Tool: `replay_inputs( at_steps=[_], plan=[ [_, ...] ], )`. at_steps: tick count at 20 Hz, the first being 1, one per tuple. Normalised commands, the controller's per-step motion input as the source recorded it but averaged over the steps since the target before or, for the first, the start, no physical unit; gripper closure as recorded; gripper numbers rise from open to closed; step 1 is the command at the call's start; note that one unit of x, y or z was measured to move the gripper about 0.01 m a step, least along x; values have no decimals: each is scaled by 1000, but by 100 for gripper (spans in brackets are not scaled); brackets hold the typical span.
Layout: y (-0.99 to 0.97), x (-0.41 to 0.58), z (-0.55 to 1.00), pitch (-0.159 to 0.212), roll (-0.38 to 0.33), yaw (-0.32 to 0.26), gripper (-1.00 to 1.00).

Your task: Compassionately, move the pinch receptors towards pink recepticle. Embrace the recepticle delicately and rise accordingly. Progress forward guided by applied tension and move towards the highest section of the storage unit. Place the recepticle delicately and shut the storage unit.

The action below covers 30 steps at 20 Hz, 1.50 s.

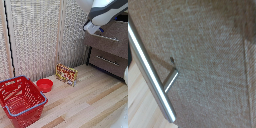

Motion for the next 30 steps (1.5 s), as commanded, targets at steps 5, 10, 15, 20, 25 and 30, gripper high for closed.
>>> replay_inputs(
  at_steps=[5,10,15,20,25,30],
  plan=[
    [275,59,-248,83,-375,65,-100],
    [113,15,-191,94,-375,100,-100],
    [-11,3,-188,39,-375,155,-100],
    [-32,27,-197,73,-366,156,-100],
    [0,116,-178,298,-157,144,-100],
    [-78,133,-34,353,-26,119,-100]
  ],
)
